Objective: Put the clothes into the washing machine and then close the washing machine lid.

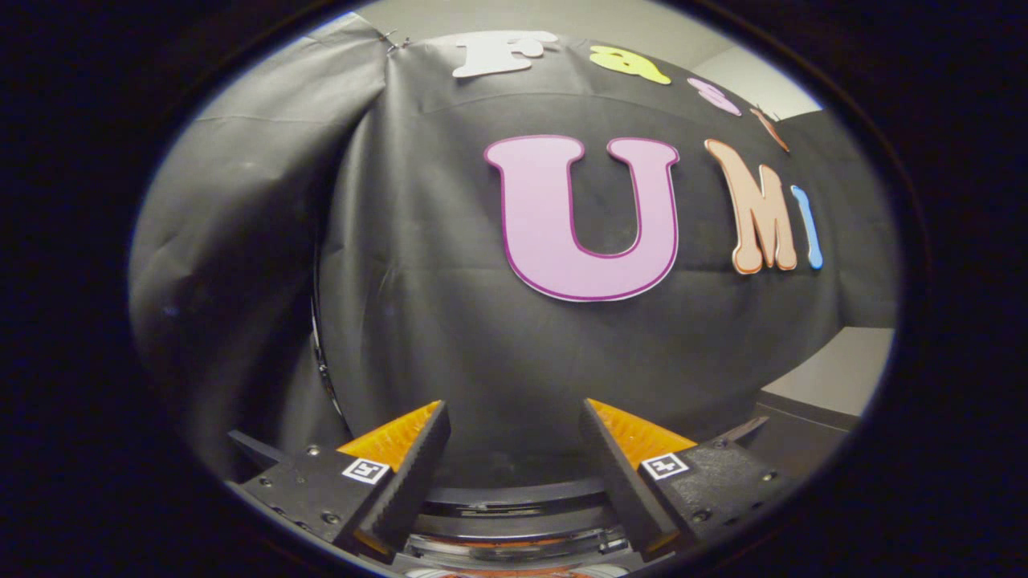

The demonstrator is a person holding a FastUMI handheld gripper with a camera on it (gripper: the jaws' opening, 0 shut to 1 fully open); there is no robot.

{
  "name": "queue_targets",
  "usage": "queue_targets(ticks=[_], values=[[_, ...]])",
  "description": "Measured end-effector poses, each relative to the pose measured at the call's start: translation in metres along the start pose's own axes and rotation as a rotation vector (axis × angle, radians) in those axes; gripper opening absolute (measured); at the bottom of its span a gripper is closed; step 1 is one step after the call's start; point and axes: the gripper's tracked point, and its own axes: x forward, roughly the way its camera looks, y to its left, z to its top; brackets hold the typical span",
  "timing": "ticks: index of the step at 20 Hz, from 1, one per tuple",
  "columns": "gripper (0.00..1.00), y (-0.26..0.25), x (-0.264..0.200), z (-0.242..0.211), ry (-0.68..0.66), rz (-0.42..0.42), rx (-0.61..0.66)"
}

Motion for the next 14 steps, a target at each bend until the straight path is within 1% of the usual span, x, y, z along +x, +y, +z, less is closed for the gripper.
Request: queue_targets(ticks=[3, 6, 11, 14], values=[[0.98, 0.0003, -0.0027, 0.0029, -0.046, 0.007, 0.008], [0.98, -0.0007, -0.0033, 0.0055, -0.086, -0.006, 0.007], [0.98, -0.001, -0.0044, 0.0052, -0.068, -0.002, 0.003], [0.98, -0.002, -0.0059, 0.0107, -0.096, -0.001, 0.003]])
